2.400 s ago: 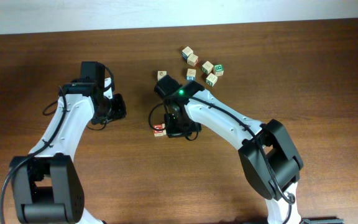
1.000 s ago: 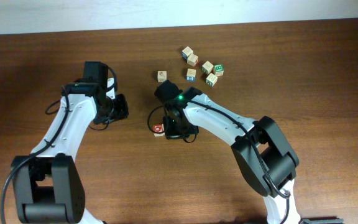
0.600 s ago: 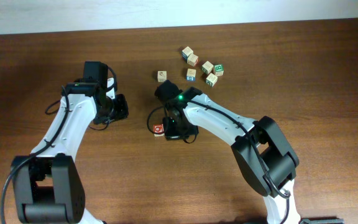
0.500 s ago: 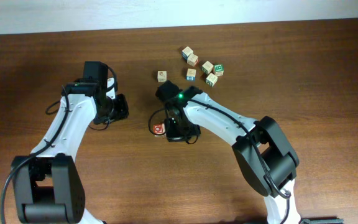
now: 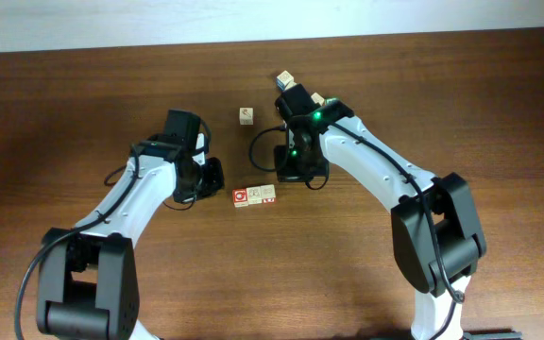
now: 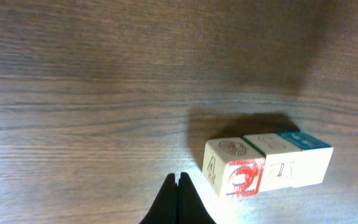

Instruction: Rotate 3 blocks

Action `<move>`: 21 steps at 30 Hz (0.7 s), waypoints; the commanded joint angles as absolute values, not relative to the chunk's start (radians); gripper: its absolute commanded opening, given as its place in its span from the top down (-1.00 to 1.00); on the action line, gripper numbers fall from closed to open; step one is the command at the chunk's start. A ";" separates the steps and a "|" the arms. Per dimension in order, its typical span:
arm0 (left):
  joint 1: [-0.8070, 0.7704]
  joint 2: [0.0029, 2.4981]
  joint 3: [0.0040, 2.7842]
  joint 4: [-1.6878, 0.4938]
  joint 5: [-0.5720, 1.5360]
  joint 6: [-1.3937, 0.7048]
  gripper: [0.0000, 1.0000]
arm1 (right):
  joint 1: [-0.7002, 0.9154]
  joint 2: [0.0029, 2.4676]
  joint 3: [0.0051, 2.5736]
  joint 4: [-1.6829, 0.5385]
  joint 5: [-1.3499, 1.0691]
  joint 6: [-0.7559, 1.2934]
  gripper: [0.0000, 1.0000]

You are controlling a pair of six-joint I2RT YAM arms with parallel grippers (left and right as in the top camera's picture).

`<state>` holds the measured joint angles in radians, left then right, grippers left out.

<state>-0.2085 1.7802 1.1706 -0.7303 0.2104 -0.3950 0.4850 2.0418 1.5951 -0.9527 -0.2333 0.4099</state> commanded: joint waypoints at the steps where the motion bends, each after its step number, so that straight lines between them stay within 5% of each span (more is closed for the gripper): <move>1: -0.232 1.768 1.128 -0.682 0.233 -0.459 1.00 | 0.488 2.064 1.568 -0.916 -0.282 0.370 0.92; 21: -0.259 1.768 1.090 -0.595 0.247 -0.512 1.00 | 0.477 2.064 1.454 -0.825 -0.364 0.348 0.91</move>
